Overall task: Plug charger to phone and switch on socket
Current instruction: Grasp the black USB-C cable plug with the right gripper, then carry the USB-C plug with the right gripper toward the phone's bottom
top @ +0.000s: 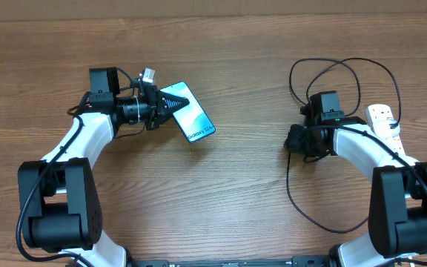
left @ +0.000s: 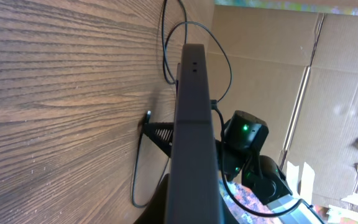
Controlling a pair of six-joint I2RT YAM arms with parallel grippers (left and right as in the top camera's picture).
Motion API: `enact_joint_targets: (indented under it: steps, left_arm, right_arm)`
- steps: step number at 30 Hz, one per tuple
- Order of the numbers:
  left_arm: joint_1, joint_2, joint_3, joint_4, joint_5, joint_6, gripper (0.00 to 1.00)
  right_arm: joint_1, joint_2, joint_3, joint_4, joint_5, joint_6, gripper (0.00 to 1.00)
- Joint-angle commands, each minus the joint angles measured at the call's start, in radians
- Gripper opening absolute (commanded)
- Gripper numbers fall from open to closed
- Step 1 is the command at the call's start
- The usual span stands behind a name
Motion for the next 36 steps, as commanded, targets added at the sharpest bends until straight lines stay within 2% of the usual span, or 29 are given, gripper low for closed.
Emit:
enact_joint_targets:
  steps: [1,5,15,17,22,26,28,30,32,36]
  left_arm:
    - [0.000,0.006,0.015,0.002,0.020,-0.006,0.04]
    - [0.000,0.006,0.015,0.002,0.008,-0.006,0.04]
    - [0.000,0.006,0.015,0.002,0.005,-0.006,0.04]
    - [0.000,0.006,0.015,0.002,0.005,-0.006,0.04]
    - [0.000,0.006,0.015,0.001,0.006,-0.006,0.04]
    - [-0.002,0.006,0.015,0.002,0.036,-0.001,0.04]
    - [-0.002,0.006,0.015,0.003,0.048,0.019,0.04]
    - [-0.001,0.006,0.015,0.013,0.086,0.072,0.04]
    - [-0.001,0.006,0.015,0.038,0.175,0.142,0.04]
    - [0.002,0.006,0.016,0.165,0.314,0.138,0.04]
  right_arm:
    - [-0.003,0.020,-0.015,0.016,0.108,-0.011,0.33]
    - [0.003,0.020,-0.015,0.037,0.107,-0.011,0.39]
    - [0.048,0.021,-0.015,0.022,0.109,0.013,0.38]
    - [0.055,0.021,-0.015,0.017,0.111,0.019,0.32]
    - [0.056,0.029,-0.015,0.019,0.154,0.065,0.05]
    - [0.056,0.032,-0.014,0.028,0.150,0.063,0.04]
    - [0.056,0.030,-0.008,0.040,0.089,0.030,0.04]
    - [0.055,0.025,0.013,0.048,-0.084,-0.042,0.04]
    - [0.055,0.008,0.055,0.027,-0.349,-0.129,0.04]
    - [0.059,-0.032,0.118,-0.082,-0.585,-0.219,0.04]
